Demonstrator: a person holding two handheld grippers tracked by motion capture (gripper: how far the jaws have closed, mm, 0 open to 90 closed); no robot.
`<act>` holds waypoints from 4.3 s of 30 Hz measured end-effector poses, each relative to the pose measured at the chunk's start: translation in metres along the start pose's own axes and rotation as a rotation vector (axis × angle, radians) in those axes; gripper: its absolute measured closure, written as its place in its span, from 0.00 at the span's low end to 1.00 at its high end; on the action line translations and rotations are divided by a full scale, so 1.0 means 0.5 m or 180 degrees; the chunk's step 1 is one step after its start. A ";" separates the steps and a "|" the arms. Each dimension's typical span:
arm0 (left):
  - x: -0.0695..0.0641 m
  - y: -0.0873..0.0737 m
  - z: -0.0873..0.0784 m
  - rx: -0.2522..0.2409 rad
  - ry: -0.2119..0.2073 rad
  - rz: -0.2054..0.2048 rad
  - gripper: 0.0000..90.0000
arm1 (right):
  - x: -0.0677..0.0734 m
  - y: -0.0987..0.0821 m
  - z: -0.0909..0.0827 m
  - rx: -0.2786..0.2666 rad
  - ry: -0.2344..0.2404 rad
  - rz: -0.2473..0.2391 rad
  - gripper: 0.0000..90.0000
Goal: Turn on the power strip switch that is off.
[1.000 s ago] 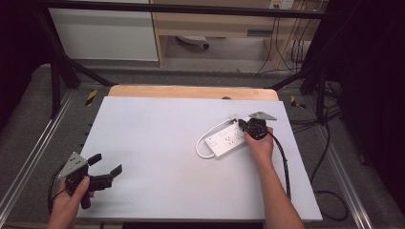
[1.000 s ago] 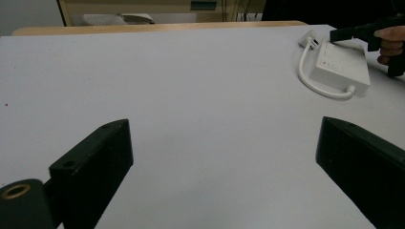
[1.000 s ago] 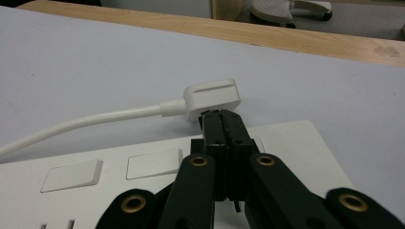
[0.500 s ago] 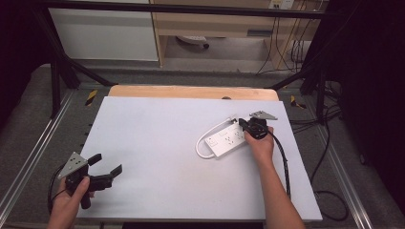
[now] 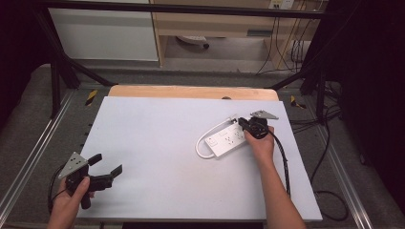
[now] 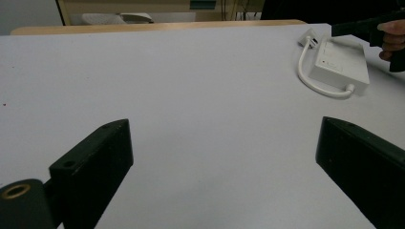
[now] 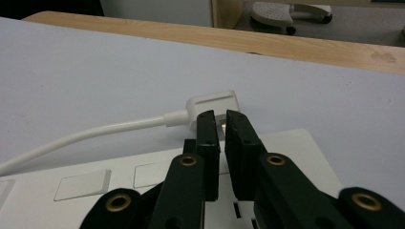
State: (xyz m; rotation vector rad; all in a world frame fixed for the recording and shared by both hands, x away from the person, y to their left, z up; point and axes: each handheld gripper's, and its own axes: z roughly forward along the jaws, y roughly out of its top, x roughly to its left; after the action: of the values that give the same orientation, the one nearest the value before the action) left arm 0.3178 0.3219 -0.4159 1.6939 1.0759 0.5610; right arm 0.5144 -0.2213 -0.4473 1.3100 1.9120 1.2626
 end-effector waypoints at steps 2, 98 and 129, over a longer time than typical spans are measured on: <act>0.000 0.000 0.000 0.0000 0.0000 0.0000 0.06 | 0.000 0.001 -0.001 -0.0007 -0.0003 -0.0007 0.92; -0.008 -0.001 0.001 0.0042 0.0001 0.0033 0.06 | 0.052 -0.012 -0.255 -0.0222 0.0268 0.0051 0.03; -0.010 0.001 -0.002 0.0028 -0.0016 0.0040 0.06 | 0.036 -0.133 -0.327 -0.0134 0.0153 -0.0142 0.04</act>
State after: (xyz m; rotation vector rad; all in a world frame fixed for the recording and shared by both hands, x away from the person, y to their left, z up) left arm 0.3144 0.3180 -0.4143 1.7098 1.0663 0.5606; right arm 0.3474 -0.2795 -0.4317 1.2196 1.9262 1.3159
